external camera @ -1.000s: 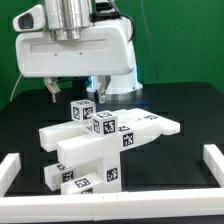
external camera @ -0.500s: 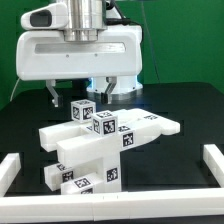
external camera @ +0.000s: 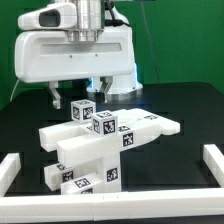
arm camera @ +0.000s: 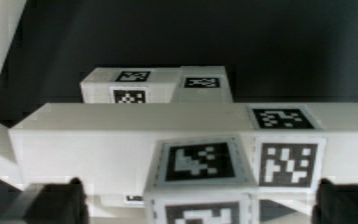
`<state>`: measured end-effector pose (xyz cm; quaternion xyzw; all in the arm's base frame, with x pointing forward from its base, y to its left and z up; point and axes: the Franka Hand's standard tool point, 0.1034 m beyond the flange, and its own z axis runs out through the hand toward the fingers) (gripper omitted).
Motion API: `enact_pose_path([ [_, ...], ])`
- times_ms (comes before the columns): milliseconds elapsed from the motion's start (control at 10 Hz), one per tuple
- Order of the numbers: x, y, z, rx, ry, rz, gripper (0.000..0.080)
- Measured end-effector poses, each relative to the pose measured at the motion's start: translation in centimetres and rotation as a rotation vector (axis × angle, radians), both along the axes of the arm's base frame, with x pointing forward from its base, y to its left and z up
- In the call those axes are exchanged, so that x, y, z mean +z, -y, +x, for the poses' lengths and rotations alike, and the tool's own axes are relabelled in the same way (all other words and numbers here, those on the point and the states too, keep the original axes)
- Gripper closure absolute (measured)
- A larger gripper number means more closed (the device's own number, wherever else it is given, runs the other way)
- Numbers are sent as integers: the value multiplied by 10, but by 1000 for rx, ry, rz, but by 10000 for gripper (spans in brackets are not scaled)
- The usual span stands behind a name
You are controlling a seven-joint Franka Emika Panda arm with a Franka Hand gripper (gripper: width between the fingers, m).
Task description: Assemble chair
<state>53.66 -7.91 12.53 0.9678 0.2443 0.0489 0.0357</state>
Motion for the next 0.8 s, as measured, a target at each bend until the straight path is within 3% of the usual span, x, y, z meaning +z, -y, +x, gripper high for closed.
enact_pose_path([
  [100,0,1,0,-4,0,0,373],
  [200,0,0,0,-96,4,11,373],
  [300,0,1,0,-166,7,19,517],
  [800,-1,-2,2,-618,38,67,517],
])
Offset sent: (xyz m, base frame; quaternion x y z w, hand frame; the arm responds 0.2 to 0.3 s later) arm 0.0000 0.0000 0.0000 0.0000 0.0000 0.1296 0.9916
